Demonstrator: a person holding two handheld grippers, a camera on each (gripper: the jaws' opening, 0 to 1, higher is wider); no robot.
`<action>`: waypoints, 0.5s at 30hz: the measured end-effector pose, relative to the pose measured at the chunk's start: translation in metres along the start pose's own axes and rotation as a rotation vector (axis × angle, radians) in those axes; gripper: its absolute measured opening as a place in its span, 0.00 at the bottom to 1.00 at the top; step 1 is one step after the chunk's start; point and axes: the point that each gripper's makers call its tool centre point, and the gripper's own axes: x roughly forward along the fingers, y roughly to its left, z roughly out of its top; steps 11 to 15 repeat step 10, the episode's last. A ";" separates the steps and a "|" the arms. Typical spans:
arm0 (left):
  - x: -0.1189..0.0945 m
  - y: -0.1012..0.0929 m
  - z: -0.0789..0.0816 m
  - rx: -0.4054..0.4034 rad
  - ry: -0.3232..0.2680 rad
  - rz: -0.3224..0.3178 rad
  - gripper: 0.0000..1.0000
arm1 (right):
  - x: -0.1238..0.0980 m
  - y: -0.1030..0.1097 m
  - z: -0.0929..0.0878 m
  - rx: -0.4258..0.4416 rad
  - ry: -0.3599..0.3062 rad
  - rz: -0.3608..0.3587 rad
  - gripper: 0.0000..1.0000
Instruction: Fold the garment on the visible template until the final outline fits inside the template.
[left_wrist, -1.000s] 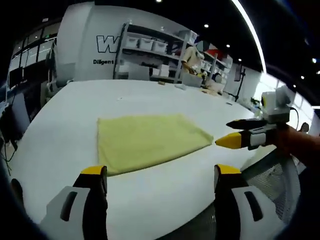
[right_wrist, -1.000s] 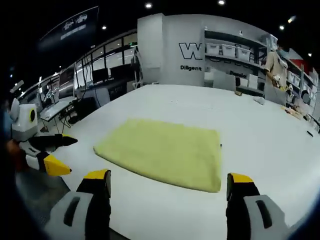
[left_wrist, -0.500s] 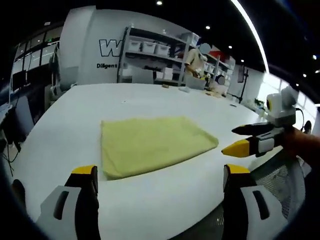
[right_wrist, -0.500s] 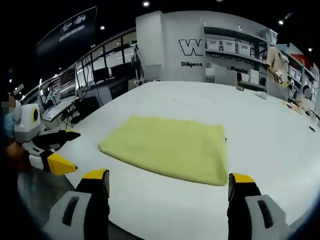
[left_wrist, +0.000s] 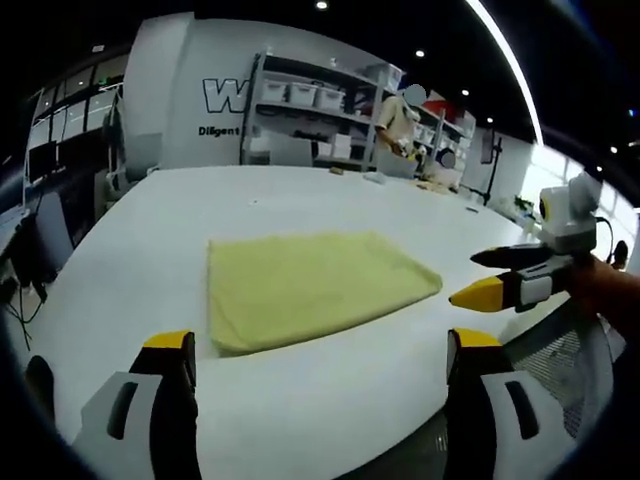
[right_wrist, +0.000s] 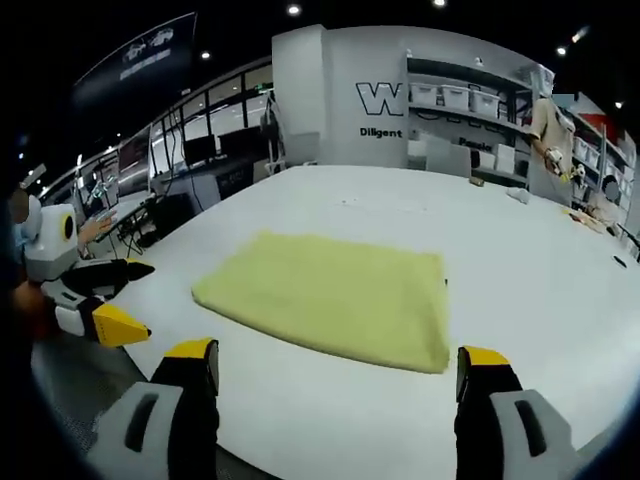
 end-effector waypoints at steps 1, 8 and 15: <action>0.000 0.000 0.000 -0.001 0.000 0.000 0.99 | 0.000 0.000 0.000 0.002 -0.001 0.001 0.99; 0.000 0.000 -0.001 0.006 0.003 0.002 0.99 | -0.001 -0.001 0.000 -0.002 -0.004 -0.001 0.99; 0.000 0.000 0.000 0.005 0.000 0.004 0.99 | -0.001 -0.001 0.001 0.001 -0.006 0.001 0.99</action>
